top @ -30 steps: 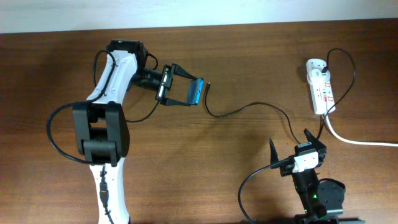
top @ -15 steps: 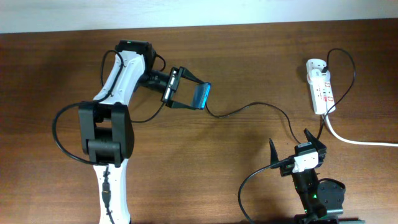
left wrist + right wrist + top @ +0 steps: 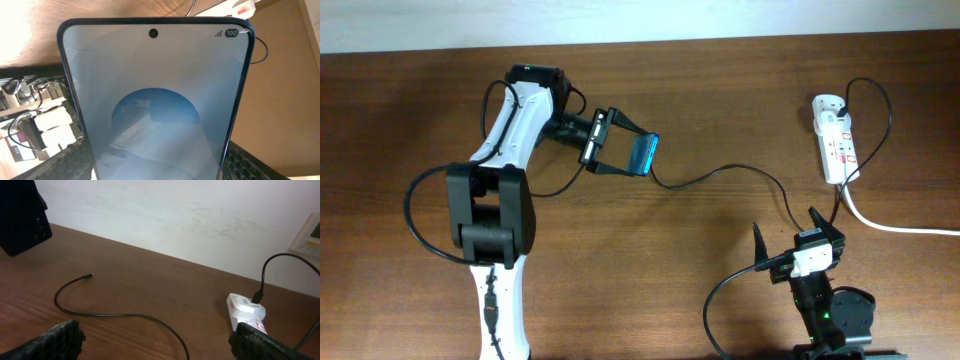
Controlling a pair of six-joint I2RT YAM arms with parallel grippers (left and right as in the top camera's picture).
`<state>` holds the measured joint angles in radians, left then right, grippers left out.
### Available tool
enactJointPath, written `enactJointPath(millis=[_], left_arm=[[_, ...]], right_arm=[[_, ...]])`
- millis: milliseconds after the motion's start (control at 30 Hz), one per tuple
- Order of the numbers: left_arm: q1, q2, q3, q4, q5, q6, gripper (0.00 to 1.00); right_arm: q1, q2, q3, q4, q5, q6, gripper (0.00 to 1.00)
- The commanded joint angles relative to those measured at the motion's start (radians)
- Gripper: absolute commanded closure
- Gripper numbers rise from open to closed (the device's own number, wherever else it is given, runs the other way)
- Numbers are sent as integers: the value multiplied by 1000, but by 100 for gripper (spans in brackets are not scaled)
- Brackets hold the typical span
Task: Plug charger to phone and switch on socket
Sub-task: 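Bring the right gripper to the phone and grasp its side edge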
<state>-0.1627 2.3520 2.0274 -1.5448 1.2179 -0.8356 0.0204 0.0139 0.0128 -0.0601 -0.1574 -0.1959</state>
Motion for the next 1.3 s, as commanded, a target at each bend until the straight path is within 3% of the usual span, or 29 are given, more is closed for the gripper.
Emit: enactJointPath(millis=[0, 133, 233, 367, 533, 733, 900, 1000, 1033, 1067, 1267], left_arm=[[1, 4, 23, 26, -34, -27, 100], [1, 4, 23, 104, -114, -52, 100], [1, 4, 27, 135, -199, -70, 100], [-1, 4, 112, 125, -323, -85, 100], [-2, 4, 338, 14, -523, -122, 100], [-24, 4, 593, -95, -755, -252, 100], [-75, 4, 613, -112, -943, -416, 100], [-115, 4, 613, -104, -1002, -430, 100], [-130, 4, 613, -93, -1006, -430, 100], [-133, 4, 613, -91, -1005, -439, 100], [-138, 4, 613, -92, -1001, -460, 100]], right_arm=[[6, -8, 10, -4, 8, 82, 2], [6, 18, 92, -37, -26, 189, 2], [6, 104, 172, -42, -80, 191, 2], [5, 401, 380, -47, -180, 232, 2], [6, 729, 711, -233, -320, 269, 2], [5, 973, 972, -412, -546, 269, 2], [6, 1065, 991, -404, -674, 280, 2], [6, 1135, 991, -317, -695, 455, 1], [7, 1200, 991, -282, -682, 572, 19], [7, 1236, 991, -263, -673, 628, 23], [124, 1442, 991, -53, -616, 866, 31]])
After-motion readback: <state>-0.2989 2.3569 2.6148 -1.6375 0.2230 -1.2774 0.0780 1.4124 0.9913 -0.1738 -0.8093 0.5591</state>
